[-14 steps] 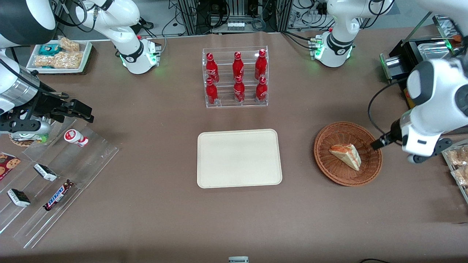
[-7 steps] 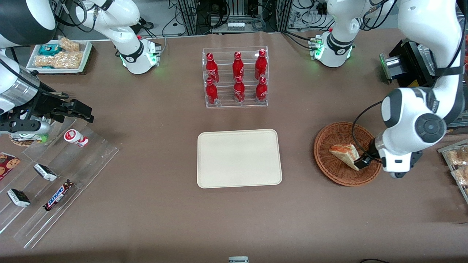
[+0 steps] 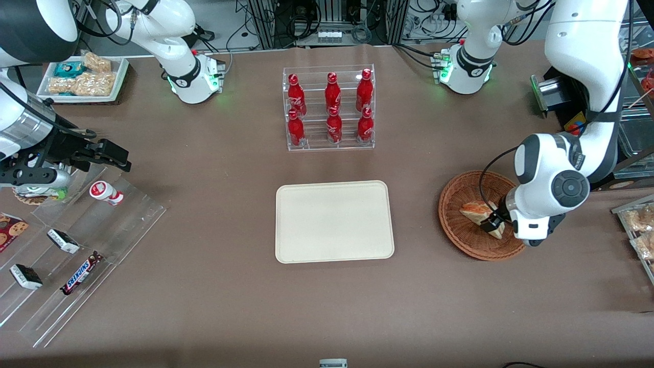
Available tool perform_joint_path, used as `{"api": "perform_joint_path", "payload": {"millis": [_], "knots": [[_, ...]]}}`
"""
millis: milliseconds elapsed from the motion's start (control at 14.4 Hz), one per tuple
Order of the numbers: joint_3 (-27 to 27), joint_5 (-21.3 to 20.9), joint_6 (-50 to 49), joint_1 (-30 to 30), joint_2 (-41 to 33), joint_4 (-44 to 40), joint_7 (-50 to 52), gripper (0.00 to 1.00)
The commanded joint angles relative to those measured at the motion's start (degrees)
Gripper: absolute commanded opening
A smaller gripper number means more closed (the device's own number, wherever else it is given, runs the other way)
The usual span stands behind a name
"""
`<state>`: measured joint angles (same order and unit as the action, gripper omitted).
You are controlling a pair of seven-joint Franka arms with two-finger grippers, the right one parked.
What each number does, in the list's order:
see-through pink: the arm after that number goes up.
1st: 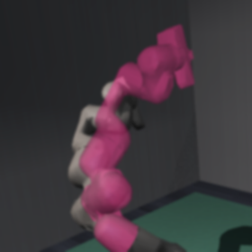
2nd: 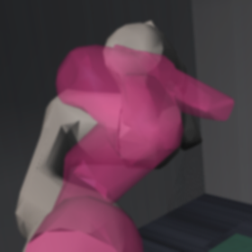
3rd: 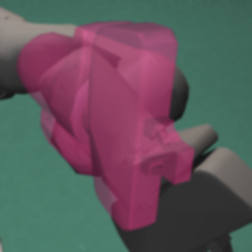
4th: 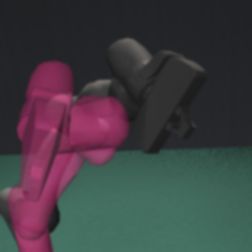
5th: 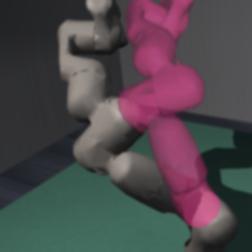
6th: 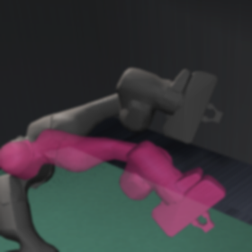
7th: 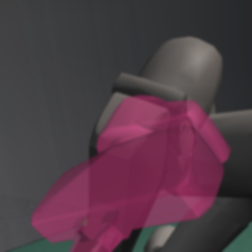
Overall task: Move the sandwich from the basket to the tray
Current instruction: 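Lower the left gripper onto the sandwich in the basket and grasp it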
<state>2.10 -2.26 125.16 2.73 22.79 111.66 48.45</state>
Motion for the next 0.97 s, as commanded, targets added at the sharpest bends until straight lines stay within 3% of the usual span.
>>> {"api": "perform_joint_path", "payload": {"millis": [0,69,139,208,417,625,764,903], "knots": [[0.0,0.7,2.4,0.2,1.5,0.5,1.4,0.71],[0.1,0.6,2.6,0.2,2.1,0.2,2.3,0.24],[0.1,0.6,2.6,0.2,2.2,0.0,2.6,0.07],[0.1,0.6,2.5,0.4,2.2,-0.1,2.6,0.01],[1.4,0.2,-0.3,0.7,-1.1,-2.4,1.8,0.00],[4.9,0.2,-13.1,2.8,-4.3,-12.1,2.4,0.00],[7.8,0.0,-19.2,6.8,-2.3,-20.4,3.8,0.00],[8.2,-0.5,-18.6,15.3,1.6,-24.2,4.3,0.00]]}}
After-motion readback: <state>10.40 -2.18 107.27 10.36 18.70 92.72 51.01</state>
